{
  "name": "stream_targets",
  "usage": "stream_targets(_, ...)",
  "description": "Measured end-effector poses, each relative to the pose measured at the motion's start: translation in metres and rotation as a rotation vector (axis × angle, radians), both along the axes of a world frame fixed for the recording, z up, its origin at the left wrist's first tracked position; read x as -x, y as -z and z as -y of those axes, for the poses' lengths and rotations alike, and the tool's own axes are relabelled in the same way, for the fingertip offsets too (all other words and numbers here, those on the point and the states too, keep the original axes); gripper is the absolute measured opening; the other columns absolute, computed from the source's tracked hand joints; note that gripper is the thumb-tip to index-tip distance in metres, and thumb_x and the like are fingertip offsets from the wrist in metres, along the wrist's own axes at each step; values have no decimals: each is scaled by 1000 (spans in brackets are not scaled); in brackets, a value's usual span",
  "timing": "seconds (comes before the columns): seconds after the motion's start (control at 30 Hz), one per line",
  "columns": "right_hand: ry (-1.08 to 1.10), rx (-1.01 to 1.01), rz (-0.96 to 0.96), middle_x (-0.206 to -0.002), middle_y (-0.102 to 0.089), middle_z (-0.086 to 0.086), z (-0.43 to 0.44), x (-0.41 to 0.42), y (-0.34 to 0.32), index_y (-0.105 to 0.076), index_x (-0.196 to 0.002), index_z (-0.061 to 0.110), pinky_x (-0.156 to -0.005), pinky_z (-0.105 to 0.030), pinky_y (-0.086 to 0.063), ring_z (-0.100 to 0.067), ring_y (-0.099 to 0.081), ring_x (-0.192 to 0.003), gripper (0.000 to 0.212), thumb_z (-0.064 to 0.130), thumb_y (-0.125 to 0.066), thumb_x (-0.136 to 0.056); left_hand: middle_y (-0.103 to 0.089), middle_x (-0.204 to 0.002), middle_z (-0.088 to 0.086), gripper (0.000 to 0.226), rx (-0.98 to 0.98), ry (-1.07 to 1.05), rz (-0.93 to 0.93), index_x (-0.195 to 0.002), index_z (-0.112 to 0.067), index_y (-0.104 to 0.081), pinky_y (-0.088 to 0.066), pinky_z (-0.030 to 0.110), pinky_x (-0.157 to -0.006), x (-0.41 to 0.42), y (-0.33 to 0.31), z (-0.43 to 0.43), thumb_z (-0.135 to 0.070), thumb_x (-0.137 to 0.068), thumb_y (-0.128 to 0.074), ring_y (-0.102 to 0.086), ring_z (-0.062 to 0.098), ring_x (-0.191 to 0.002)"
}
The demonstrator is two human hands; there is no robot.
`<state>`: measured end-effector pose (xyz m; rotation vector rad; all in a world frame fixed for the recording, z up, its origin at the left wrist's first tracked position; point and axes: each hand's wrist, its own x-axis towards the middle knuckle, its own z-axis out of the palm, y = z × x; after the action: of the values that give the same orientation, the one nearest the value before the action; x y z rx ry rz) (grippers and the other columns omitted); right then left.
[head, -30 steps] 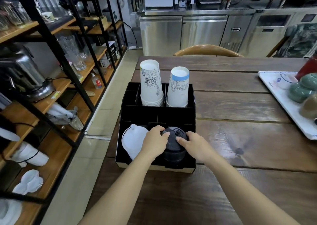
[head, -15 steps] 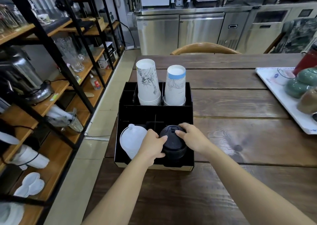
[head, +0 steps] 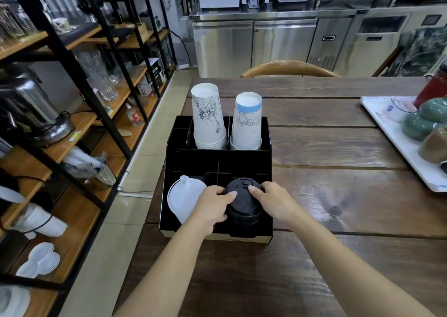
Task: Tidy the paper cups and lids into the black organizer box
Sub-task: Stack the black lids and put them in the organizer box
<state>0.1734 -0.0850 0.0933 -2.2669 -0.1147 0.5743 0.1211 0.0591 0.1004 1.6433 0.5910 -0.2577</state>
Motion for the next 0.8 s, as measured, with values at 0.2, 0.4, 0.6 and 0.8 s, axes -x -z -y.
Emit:
stream_targets(0.2,-28,55,0,-104,-61,-7,0,-2,-2,-55,-106,6,-74,-36,-44,-25,-56,-90,46,49,-40,-95,-63,-115,3,38,-381,211,49,-124,-12,-55,-48,34,-93,1,-14,-14,-33,-93,-54,-59,15,-99)
stream_targets(0.4,0,200,334,-115,-64,-13,-10,-6,-33,-52,-116,8,-83,-39,-46,-34,-58,-106,45,46,-42,-94,-63,-99,-5,19,-541,-111,330,-108,-18,-62,-44,25,-77,12,-37,-52,-26,-93,-52,-58,12,-94)
stream_targets(0.6,-237,10,313,-127,-63,-7,-51,-1,-49,-54,-125,12,-102,-38,-42,-24,-55,-119,36,30,-49,-95,-57,-119,3,39,-551,-268,116,-126,-11,-50,-42,34,-85,28,-22,-88,-30,-92,-53,-51,19,-102)
stream_targets(0.8,-416,238,384,-73,-58,2,-94,-2,-29,-50,-84,11,-92,-37,-27,-27,-59,-87,30,37,-41,-95,-58,-82,19,26,-569,-150,-38,-95,3,-53,-43,43,-70,33,-5,-85,-22,-90,-51,-55,43,-89)
